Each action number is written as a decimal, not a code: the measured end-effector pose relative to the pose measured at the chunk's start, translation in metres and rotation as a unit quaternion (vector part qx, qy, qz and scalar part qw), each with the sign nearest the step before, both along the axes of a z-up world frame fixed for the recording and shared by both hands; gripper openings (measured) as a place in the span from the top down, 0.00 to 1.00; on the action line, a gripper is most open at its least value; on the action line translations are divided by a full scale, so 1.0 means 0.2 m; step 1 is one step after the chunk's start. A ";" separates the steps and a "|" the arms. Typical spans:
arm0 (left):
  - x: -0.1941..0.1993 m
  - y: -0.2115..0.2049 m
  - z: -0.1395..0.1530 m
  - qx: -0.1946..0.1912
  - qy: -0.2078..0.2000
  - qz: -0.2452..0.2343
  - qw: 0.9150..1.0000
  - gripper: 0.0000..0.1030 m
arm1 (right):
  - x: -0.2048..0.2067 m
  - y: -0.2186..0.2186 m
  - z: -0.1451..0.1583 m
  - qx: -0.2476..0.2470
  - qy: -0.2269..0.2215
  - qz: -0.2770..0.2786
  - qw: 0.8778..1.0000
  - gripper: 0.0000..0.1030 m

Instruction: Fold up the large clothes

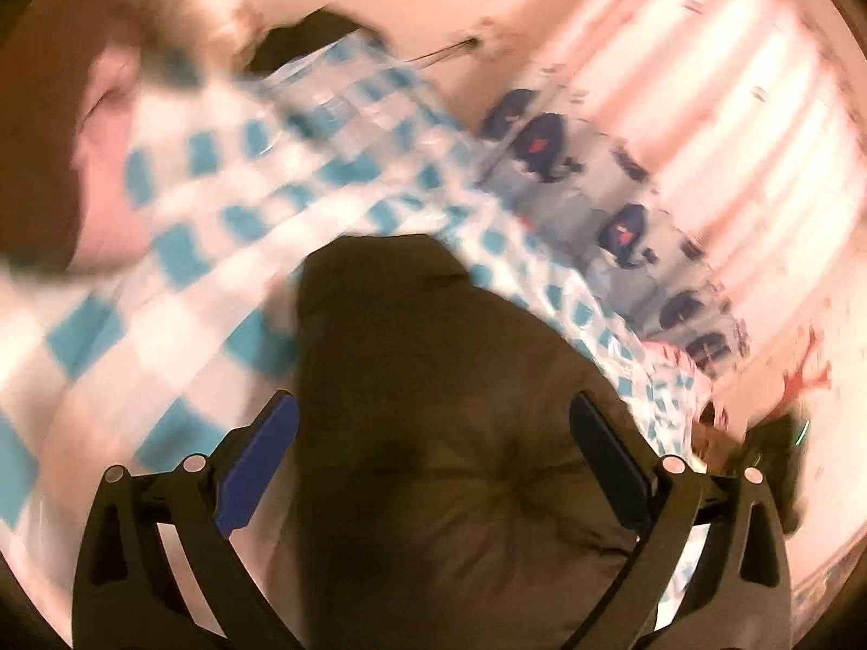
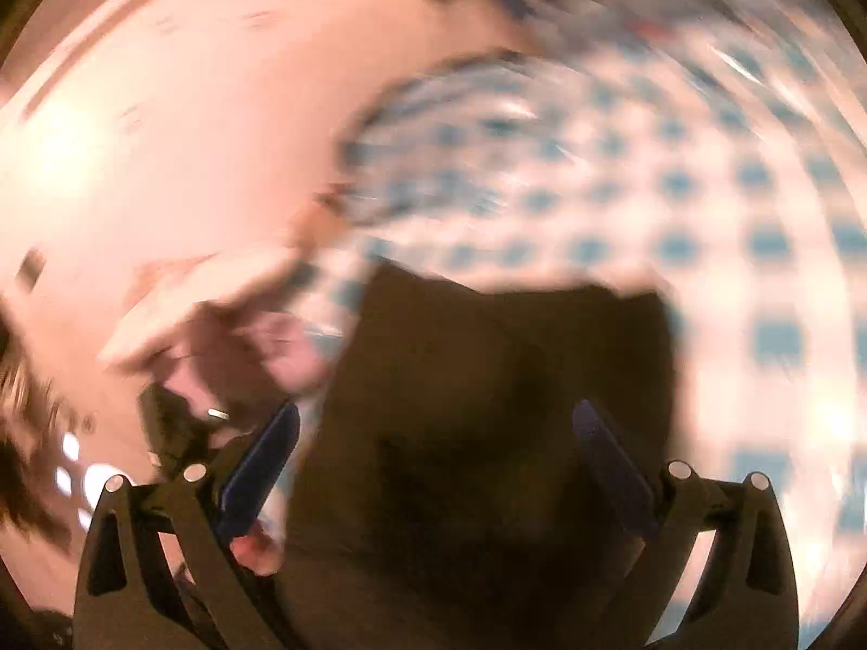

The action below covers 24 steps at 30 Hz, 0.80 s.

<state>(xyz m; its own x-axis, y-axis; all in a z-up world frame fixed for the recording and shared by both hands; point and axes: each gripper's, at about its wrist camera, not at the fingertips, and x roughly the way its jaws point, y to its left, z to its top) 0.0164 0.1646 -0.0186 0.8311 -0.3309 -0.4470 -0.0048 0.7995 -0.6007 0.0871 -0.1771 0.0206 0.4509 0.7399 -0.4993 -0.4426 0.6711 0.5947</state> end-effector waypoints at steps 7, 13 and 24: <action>0.16 -0.28 -0.10 0.040 0.012 -0.040 0.998 0.07 | 0.45 0.31 -0.46 -0.060 0.126 -0.040 0.989 0.07; 0.10 -0.50 -0.22 0.178 0.014 -0.072 0.981 0.07 | 0.50 0.14 -0.69 -0.056 0.144 -0.090 0.984 0.08; 0.02 -0.48 -0.18 0.184 0.020 -0.061 0.981 0.07 | -0.02 0.06 -0.65 -0.206 0.078 -0.057 0.974 0.07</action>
